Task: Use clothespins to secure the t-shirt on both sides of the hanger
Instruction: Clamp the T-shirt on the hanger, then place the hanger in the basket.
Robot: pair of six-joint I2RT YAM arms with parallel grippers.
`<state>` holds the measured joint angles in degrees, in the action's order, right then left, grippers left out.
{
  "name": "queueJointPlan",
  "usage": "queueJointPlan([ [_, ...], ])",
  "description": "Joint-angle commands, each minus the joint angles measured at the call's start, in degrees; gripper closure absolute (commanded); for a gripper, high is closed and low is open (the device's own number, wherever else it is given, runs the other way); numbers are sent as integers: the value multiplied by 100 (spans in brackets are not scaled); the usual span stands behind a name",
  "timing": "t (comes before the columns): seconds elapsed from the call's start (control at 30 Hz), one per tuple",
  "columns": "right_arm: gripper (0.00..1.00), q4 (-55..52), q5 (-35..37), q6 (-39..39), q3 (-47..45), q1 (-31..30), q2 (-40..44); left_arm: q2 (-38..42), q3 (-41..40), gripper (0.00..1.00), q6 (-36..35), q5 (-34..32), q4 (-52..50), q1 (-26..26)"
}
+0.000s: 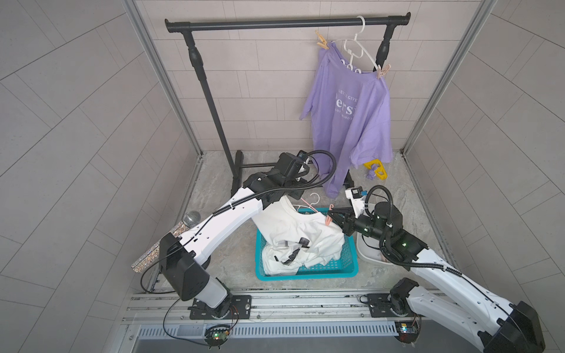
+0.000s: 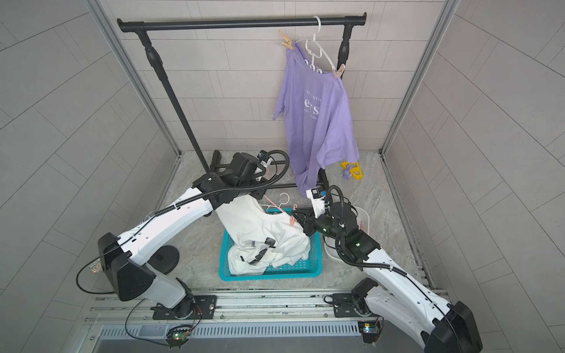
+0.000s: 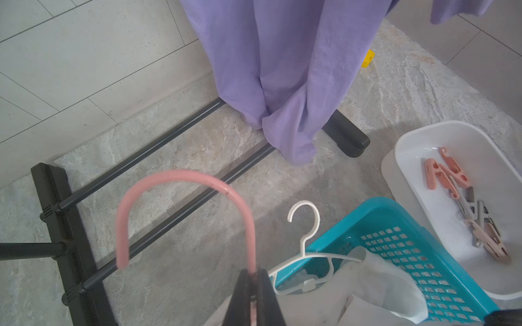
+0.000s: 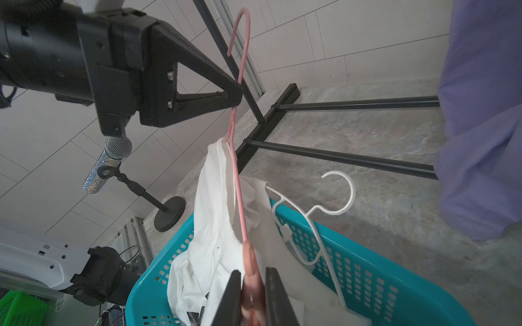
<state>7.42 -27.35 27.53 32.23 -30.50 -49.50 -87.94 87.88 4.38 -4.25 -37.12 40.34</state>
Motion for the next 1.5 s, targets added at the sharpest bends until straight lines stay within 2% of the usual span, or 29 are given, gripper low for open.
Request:
queueJointPlan([
  [0.0, 100, 181, 90, 55, -102, -43, 53, 172, -25, 100, 145, 16, 170, -87],
  [0.23, 100, 187, 160, 95, -190, -52, 49, 221, -78, 100, 187, 79, 207, -129],
  [0.37, 87, 108, 194, 71, -183, -52, 69, 234, -138, 100, 196, 110, 172, -140],
  [0.5, 68, -182, 286, -36, -90, -51, 101, 233, -264, 100, 215, 142, 111, -129],
  [0.63, 41, -551, 466, -187, 45, -38, 107, 274, -452, 100, 231, 150, 31, -128],
  [0.77, 24, -947, 804, -288, 160, -17, 141, 309, -636, 100, 339, 159, -22, -132],
  [0.97, 23, -1858, 2163, -242, 272, 61, 418, 261, -808, 100, 583, 118, -79, -138],
  [1.2, 23, -2721, 2498, 30, 499, 553, 173, 33, -874, 100, 770, 119, -145, -131],
  [1.47, 28, -3639, 3100, 334, 626, 1018, -130, -294, -864, 97, 857, 125, -220, -134],
])
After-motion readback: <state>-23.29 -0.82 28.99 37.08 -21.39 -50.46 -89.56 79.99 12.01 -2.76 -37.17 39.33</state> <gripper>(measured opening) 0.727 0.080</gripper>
